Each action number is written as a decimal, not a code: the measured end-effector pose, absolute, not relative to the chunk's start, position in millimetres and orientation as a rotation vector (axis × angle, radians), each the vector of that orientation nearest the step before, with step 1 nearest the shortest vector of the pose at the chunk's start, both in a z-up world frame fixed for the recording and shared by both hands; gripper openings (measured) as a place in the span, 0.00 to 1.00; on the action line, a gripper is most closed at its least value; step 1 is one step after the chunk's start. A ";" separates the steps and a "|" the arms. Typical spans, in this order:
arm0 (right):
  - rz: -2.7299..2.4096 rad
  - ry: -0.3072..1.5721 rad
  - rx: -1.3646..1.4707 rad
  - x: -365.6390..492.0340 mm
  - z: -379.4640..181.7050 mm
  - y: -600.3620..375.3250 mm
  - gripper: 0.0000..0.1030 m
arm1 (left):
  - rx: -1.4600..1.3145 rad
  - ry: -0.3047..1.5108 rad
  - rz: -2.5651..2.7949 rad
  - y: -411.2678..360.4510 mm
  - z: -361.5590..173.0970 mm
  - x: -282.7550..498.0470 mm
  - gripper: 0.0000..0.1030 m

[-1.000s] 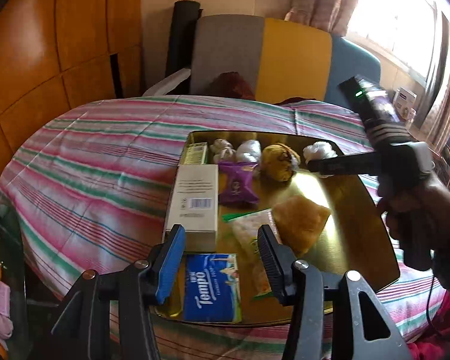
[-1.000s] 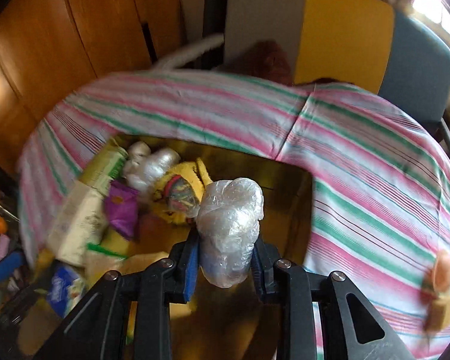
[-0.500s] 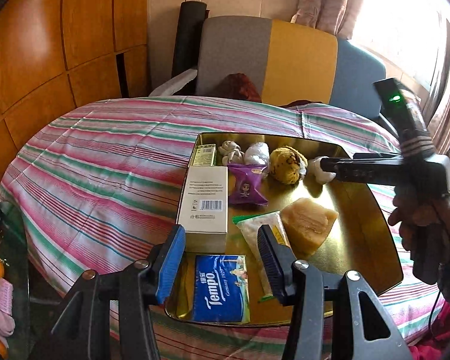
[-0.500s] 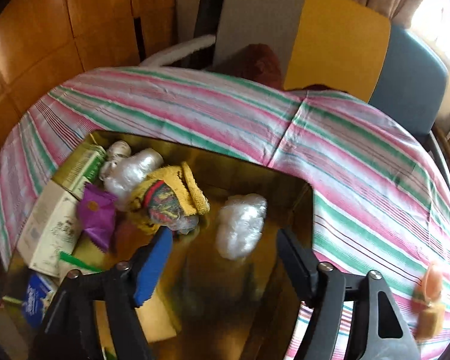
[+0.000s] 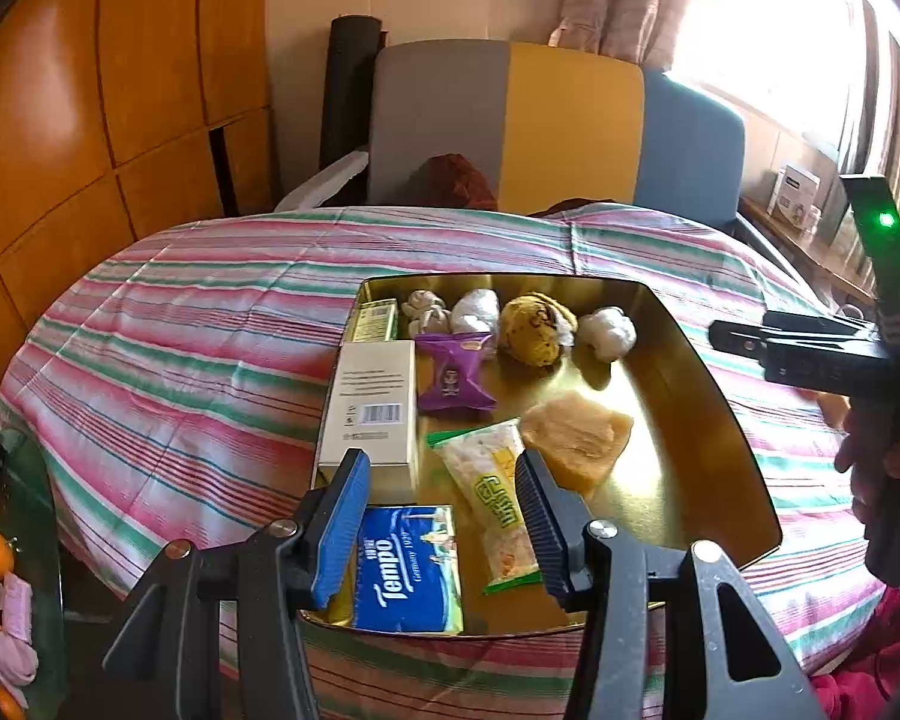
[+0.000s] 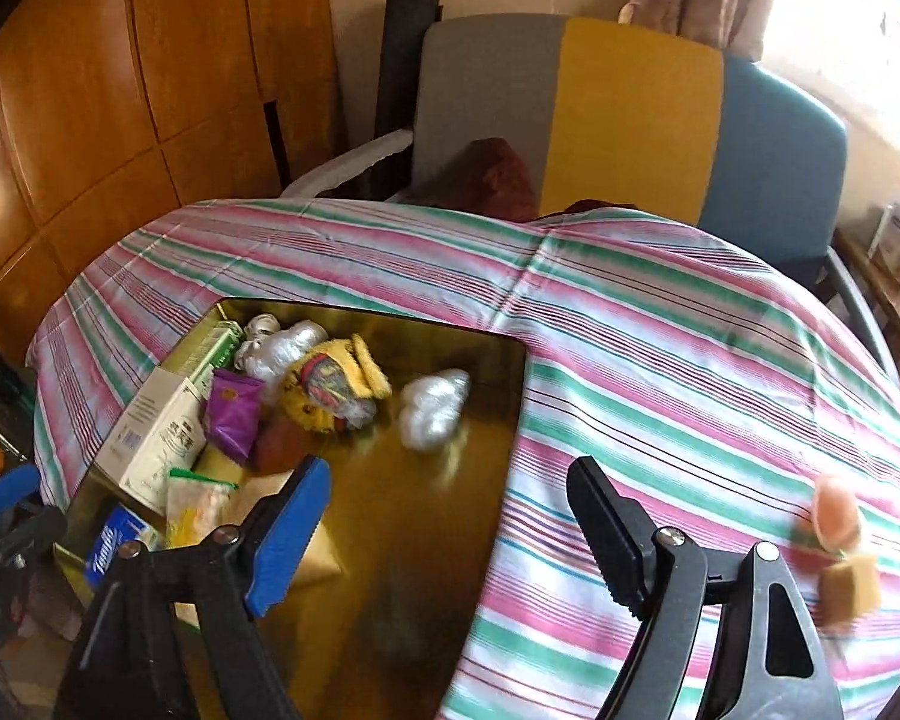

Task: Organize objects
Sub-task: 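Move both grippers back from the tray toward the egg toy and sponge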

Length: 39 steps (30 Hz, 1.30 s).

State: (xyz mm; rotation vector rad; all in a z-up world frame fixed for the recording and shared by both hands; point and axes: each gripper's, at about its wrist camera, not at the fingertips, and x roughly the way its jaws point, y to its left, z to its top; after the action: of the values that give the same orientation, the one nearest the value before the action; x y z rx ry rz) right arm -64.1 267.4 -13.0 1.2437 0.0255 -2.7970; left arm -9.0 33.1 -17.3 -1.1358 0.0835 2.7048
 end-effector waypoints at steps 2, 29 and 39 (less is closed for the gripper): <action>-2.815 0.020 1.245 -56.3 -11.4 278.9 0.80 | -1.127 0.100 2.695 38.3 -15.5 -7.3 0.49; -3.306 -0.995 1.326 57.7 -35.5 584.2 0.87 | -0.983 0.426 2.417 212.3 -1.3 -6.9 0.49; -3.270 -1.236 1.195 73.3 -27.2 596.4 0.90 | -0.980 0.494 2.303 270.8 -11.2 -5.6 0.49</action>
State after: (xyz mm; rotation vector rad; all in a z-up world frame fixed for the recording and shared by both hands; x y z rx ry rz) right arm 73.3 596.4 -27.2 1.1949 -1.2357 -3.2697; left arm -5.6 270.8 -11.2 -0.9801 0.4940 2.3028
